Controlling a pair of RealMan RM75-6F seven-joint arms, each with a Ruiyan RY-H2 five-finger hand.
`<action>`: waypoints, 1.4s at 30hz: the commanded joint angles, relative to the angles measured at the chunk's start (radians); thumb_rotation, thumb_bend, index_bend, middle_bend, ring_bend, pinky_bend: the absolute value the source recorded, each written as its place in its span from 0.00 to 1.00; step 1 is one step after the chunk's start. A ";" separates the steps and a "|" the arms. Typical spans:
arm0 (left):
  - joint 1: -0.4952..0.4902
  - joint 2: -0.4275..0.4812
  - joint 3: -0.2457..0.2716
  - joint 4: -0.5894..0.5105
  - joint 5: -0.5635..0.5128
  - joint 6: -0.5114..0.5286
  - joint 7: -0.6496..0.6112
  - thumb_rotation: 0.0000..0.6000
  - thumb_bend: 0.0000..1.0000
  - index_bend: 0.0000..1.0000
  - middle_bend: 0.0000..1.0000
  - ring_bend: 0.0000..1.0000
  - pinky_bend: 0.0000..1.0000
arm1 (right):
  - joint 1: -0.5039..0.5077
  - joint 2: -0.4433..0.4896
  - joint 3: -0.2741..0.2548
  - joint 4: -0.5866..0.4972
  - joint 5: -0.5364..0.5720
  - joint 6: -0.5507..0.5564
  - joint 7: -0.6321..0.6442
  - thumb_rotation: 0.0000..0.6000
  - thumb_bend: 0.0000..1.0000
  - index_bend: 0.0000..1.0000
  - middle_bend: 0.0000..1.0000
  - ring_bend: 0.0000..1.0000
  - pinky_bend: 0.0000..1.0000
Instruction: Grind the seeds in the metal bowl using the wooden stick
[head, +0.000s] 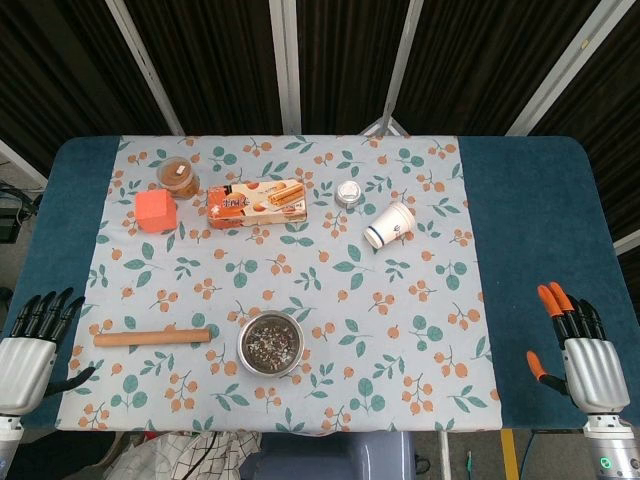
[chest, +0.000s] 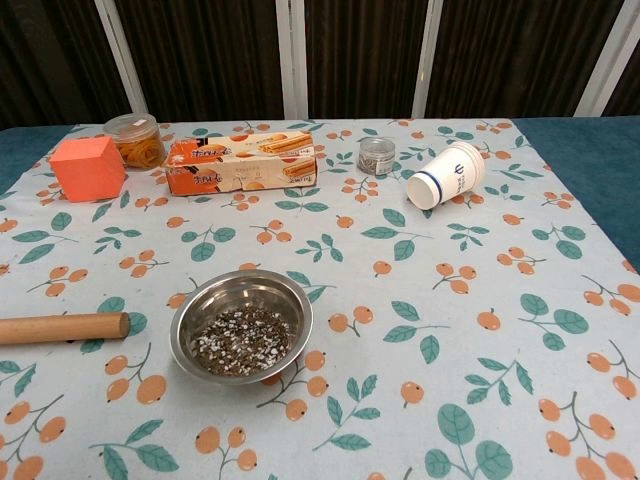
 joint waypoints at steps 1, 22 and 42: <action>0.001 -0.001 0.000 0.001 0.000 0.001 -0.001 1.00 0.15 0.00 0.00 0.00 0.00 | 0.000 -0.001 0.000 0.001 -0.002 0.002 0.002 1.00 0.37 0.00 0.00 0.00 0.00; -0.032 0.006 -0.010 -0.081 -0.064 -0.092 0.025 1.00 0.15 0.05 0.02 0.02 0.13 | 0.001 0.000 -0.001 -0.001 0.006 -0.007 0.005 1.00 0.37 0.00 0.00 0.00 0.00; -0.243 -0.200 -0.169 -0.171 -0.481 -0.331 0.471 1.00 0.26 0.35 0.34 0.27 0.38 | 0.003 0.015 -0.004 -0.015 0.020 -0.027 0.026 1.00 0.37 0.00 0.00 0.00 0.00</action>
